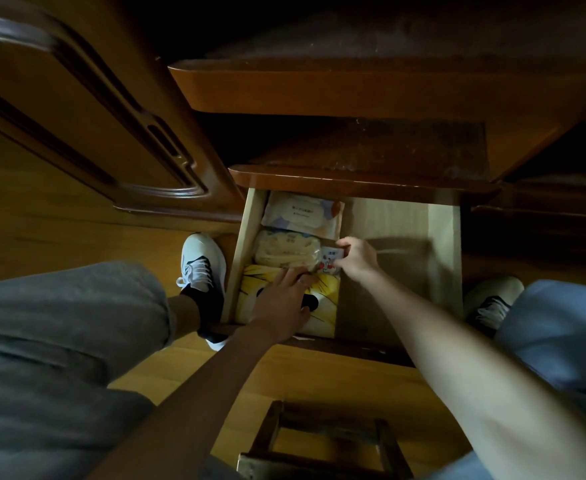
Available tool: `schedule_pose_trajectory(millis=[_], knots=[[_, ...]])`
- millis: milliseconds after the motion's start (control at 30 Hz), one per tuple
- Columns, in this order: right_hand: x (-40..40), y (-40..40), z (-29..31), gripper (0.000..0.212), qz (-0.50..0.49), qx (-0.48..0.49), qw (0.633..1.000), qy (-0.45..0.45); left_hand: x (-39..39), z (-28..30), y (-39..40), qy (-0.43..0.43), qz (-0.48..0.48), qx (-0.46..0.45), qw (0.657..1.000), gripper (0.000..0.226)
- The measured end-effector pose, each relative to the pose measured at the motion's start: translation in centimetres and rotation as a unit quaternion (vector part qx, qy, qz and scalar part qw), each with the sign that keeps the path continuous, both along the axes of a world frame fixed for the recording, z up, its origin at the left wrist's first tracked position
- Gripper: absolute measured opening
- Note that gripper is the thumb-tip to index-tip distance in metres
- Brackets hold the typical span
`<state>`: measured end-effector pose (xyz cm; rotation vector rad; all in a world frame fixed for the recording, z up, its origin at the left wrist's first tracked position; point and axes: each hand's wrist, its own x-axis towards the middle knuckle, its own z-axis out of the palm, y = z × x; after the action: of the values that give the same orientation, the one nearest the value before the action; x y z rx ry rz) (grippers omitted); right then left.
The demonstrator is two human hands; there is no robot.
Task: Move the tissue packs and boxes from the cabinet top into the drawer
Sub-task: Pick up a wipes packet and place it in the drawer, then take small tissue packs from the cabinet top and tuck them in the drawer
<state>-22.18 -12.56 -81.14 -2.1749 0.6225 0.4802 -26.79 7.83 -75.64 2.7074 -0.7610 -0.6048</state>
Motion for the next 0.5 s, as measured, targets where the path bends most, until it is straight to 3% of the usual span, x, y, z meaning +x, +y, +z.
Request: schedule_pose_trajectory(millis=[200, 333, 500], knots=[[-0.5, 1.4, 0.4, 0.041, -0.039, -0.039, 0.998, 0.011, 0.2, 0.3, -0.4, -0.018, -0.003, 0.015, 1.0, 0.055], [-1.0, 0.1, 3.1, 0.05, -0.035, -0.035, 0.998, 0.028, 0.2, 0.9, -0.5, 0.004, -0.046, 0.055, 0.997, 0.069], [-2.2, -3.3, 9.6, 0.029, 0.04, -0.002, 0.999, 0.022, 0.9, 4.2, -0.6, 0.079, -0.086, 0.088, 0.989, 0.069]])
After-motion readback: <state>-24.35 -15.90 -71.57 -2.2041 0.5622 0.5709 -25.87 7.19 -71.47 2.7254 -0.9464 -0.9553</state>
